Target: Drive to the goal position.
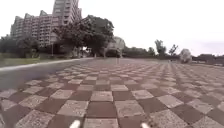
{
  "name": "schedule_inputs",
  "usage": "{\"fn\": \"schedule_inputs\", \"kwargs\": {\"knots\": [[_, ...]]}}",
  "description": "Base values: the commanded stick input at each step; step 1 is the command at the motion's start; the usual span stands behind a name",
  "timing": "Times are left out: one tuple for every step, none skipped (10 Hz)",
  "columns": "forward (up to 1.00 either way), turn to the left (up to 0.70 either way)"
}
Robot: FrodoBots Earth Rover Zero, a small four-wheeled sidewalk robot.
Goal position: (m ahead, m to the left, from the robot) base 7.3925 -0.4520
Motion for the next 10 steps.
{"fn": "schedule_inputs", "kwargs": {"knots": [[0.70,0.00],[0.70,0.00],[0.70,0.00],[0.70,0.00],[0.70,0.00],[0.70,0.00],[0.70,0.00],[0.70,0.00],[0.70,0.00],[0.70,0.00]]}}
